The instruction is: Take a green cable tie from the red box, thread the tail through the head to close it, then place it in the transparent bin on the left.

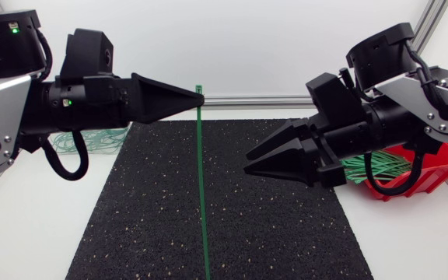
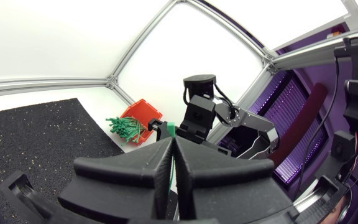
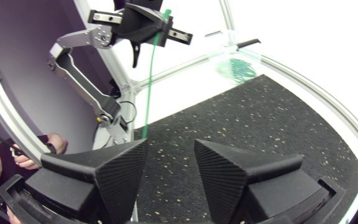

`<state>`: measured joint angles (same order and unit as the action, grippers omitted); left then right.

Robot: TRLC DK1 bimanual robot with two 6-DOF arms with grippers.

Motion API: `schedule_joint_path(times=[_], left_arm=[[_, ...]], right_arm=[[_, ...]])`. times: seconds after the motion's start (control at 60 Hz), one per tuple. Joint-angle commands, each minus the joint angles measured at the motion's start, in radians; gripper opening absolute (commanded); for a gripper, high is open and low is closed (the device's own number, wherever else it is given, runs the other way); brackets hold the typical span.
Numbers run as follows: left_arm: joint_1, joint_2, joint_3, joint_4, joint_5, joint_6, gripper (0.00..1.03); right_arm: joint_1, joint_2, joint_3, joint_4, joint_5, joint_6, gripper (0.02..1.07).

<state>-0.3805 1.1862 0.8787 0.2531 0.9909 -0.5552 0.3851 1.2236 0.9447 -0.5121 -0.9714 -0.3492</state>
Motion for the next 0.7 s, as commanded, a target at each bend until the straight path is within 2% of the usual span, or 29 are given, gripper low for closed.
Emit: schedule_joint_path(times=[0.0,0.05,0.117,0.15,0.283,0.35,0.5,0.683], left_arm=[[0.038,0.024,0.032,-0.008,0.025,-0.064,0.04],[0.063,0.029,0.039,-0.008,0.04,-0.092,0.04],[0.092,0.041,0.052,-0.008,0.046,-0.13,0.04],[0.111,0.055,0.063,-0.008,0.06,-0.153,0.04],[0.167,0.089,0.085,-0.009,0.118,-0.193,0.04],[0.19,0.089,0.086,-0.025,0.15,-0.195,0.04],[0.233,0.099,0.089,-0.037,0.195,-0.199,0.04],[0.239,0.128,0.097,-0.037,0.246,-0.193,0.04]], right_arm=[[-0.009,-0.003,-0.017,-0.02,0.079,-0.048,0.9],[0.003,0.004,-0.009,-0.065,0.163,-0.102,0.95],[0.015,0.028,0.006,-0.121,0.194,-0.143,0.98],[0.021,0.051,0.023,-0.183,0.235,-0.185,1.03],[0.044,0.126,0.072,-0.289,0.335,-0.218,1.03],[0.054,0.137,0.082,-0.287,0.396,-0.198,1.03],[0.054,0.154,0.091,-0.301,0.399,-0.217,1.03],[0.104,0.12,-0.007,-0.098,0.465,-0.275,1.02]])
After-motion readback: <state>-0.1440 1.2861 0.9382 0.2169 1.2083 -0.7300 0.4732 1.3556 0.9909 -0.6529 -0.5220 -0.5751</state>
